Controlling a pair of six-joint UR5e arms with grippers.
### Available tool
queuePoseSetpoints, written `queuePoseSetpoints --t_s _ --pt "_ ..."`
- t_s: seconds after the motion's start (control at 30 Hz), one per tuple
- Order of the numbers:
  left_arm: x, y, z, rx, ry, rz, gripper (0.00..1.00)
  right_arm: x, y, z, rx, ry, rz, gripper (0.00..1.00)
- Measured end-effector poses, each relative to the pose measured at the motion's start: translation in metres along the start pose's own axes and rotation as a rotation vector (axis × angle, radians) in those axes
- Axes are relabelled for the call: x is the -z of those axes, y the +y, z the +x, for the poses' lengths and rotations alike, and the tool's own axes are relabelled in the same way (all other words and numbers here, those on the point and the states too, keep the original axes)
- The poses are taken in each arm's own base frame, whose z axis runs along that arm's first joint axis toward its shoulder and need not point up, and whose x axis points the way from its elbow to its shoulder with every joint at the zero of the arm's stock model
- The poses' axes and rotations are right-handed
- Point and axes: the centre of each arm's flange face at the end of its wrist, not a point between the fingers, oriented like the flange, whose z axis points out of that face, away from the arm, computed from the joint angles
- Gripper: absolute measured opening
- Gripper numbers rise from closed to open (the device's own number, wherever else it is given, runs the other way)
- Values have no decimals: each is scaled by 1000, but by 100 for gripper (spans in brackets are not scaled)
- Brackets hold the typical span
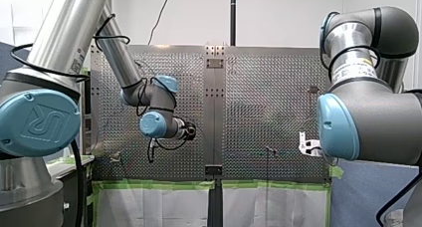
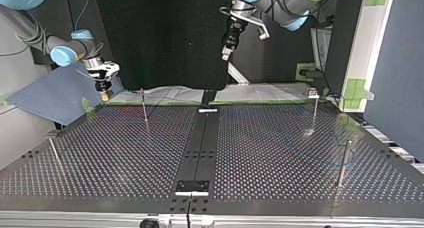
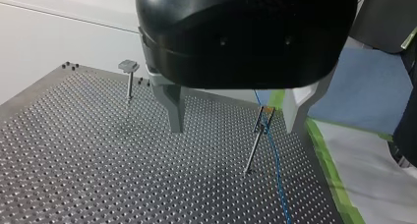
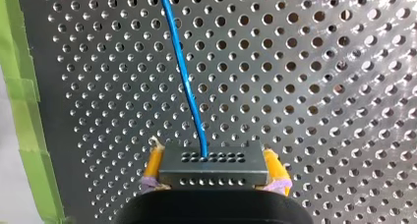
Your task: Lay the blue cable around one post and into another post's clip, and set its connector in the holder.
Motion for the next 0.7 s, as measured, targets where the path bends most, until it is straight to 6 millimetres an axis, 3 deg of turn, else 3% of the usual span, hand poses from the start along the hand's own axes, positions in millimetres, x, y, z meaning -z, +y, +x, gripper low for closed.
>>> queuePoseSetpoints --t_s 0.47,0.7 --pt "0 -1 0 0 -8 5 100 0 8 9 60 -16 -36 0" --pt "-1 -2 -2 4 -22 8 100 4 3 32 92 -26 -35 0"
